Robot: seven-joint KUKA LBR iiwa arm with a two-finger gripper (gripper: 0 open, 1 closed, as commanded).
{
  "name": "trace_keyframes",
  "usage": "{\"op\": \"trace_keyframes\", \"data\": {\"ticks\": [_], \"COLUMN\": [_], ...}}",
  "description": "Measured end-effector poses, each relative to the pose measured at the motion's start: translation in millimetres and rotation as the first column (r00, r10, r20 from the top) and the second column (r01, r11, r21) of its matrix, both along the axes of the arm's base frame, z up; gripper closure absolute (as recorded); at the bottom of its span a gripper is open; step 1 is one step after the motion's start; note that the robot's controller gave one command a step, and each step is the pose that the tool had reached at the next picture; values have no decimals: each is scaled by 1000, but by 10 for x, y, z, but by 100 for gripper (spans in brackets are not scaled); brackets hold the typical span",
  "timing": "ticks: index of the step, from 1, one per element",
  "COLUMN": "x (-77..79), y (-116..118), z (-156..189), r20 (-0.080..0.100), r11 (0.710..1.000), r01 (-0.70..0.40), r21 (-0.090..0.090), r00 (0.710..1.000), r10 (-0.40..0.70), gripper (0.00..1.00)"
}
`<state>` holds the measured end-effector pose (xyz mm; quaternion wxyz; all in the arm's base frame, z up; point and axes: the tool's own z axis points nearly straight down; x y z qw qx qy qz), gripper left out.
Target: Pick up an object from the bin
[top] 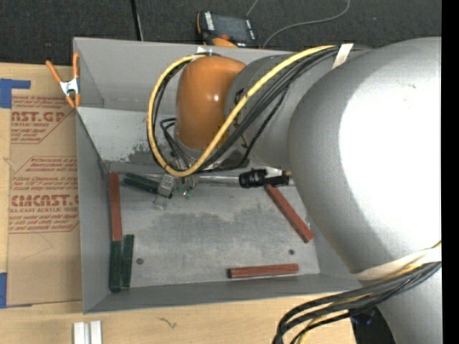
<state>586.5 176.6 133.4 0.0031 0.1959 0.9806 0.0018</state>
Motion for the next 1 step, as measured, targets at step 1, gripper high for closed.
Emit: {"op": "trace_keyframes", "data": {"ticks": [1], "x": [-26], "y": [-14], "z": [898], "r20": [3], "r11": [999], "r01": [37], "r21": [1], "r00": [999], "r10": [-37], "gripper": [100]}}
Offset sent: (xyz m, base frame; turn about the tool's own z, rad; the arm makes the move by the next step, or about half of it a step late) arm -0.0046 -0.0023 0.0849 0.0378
